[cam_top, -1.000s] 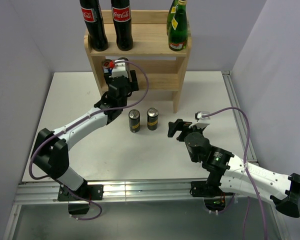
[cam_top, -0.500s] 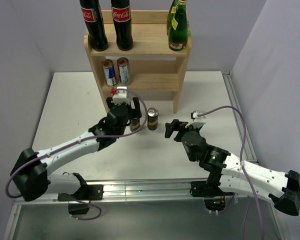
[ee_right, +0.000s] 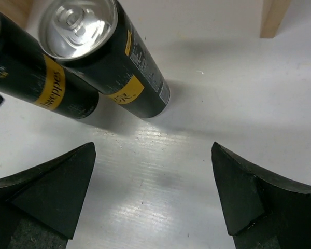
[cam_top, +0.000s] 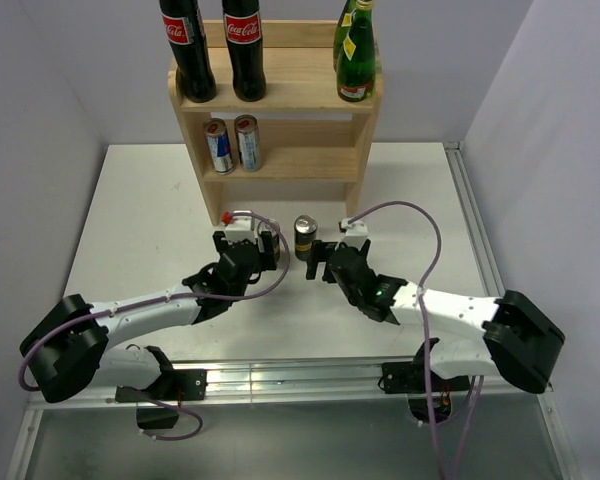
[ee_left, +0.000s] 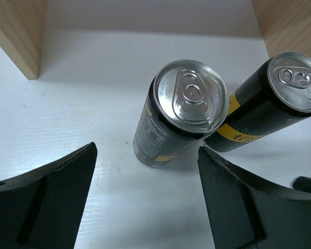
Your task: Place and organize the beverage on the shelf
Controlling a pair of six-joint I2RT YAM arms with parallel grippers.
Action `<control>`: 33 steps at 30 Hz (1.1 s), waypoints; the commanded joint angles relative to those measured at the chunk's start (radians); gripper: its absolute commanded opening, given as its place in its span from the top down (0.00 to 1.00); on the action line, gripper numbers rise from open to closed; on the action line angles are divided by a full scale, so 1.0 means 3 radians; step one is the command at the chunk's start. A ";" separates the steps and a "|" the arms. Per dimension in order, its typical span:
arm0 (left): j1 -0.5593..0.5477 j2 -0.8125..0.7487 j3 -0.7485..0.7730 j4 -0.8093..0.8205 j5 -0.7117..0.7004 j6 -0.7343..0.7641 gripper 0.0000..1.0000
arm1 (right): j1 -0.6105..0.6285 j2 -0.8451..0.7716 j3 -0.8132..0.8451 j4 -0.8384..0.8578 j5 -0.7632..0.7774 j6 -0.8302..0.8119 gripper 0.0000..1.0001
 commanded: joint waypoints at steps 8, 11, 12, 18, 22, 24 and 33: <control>-0.0034 0.0082 -0.0113 0.0458 -0.0160 -0.0198 0.16 | -0.0073 0.0917 0.0387 0.0735 -0.0118 0.0007 0.00; -0.0034 0.0072 -0.0133 0.0488 -0.0186 -0.0204 0.16 | -0.0094 0.1152 0.0525 0.0853 -0.0067 -0.0044 0.00; -0.0034 0.0056 -0.0143 0.0488 -0.0191 -0.0209 0.16 | -0.0089 0.1204 0.0551 0.0884 -0.0036 -0.0080 0.00; -0.0034 0.0000 -0.0194 0.0514 -0.0237 -0.0198 0.16 | -0.0165 0.1546 0.0730 0.1119 0.0127 -0.0167 0.00; -0.0034 0.0000 -0.0184 0.0509 -0.0242 -0.0193 0.16 | -0.0247 0.1745 0.0776 0.1303 0.0224 -0.0182 0.03; -0.0034 -0.0005 -0.0184 0.0514 -0.0247 -0.0193 0.16 | -0.0272 0.1848 0.0827 0.1349 0.0261 -0.0193 0.13; -0.0034 -0.0061 -0.0190 0.0473 -0.0293 -0.0193 0.17 | -0.0303 0.1879 0.0863 0.1385 0.0230 -0.0239 0.82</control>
